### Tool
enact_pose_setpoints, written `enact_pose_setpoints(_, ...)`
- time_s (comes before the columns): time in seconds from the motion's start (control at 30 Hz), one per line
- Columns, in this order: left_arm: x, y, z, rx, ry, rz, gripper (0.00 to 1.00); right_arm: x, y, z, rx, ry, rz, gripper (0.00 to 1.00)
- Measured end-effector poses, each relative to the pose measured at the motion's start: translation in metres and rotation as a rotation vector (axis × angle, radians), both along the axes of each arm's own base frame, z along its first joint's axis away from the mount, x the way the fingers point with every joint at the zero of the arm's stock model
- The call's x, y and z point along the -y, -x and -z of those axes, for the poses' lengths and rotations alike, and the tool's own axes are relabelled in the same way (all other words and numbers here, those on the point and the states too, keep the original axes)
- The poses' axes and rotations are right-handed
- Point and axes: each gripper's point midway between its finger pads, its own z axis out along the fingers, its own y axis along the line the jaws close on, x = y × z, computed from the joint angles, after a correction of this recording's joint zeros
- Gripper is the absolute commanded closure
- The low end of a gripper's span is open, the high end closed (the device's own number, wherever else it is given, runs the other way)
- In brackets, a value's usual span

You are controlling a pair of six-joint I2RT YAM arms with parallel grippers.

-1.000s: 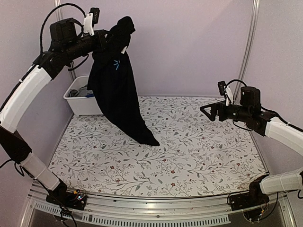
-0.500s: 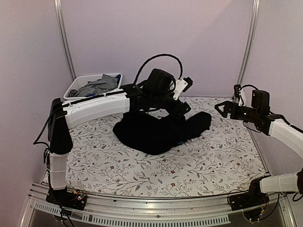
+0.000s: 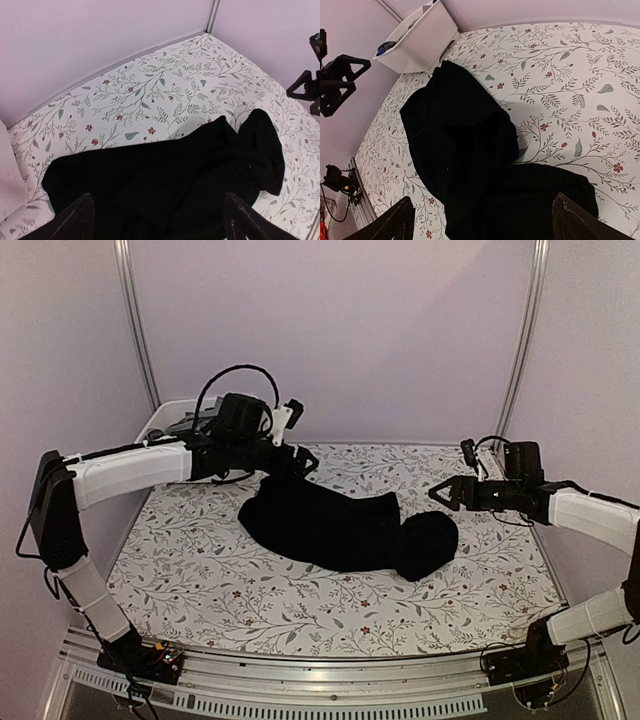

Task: Fold and stack the mixed laundry pile
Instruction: Adjust the crumpled T-shirt at the center of the board.

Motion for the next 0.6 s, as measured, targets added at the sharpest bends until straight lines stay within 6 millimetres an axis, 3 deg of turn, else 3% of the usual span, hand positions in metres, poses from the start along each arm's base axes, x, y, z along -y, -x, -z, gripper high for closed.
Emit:
enact_pose_setpoints(0.23,-0.028,0.021,0.081,-0.207,-0.012,-0.02,0.15,-0.069,0.009,0.035,-0.095,0.063,-0.227,0.13)
enact_pose_setpoints(0.4,-0.034,0.022,0.096,-0.25,-0.008,-0.042,0.14,-0.101,0.024,0.073,-0.199,0.127,-0.311,0.14)
enact_pose_setpoints(0.5,-0.039,0.018,0.097,-0.254,0.0,-0.071,0.14,-0.107,0.026,0.096,-0.258,0.18,-0.311,0.15)
enact_pose_setpoints(0.6,-0.044,0.014,0.098,-0.258,0.004,-0.098,0.13,-0.109,0.025,0.115,-0.301,0.231,-0.297,0.22)
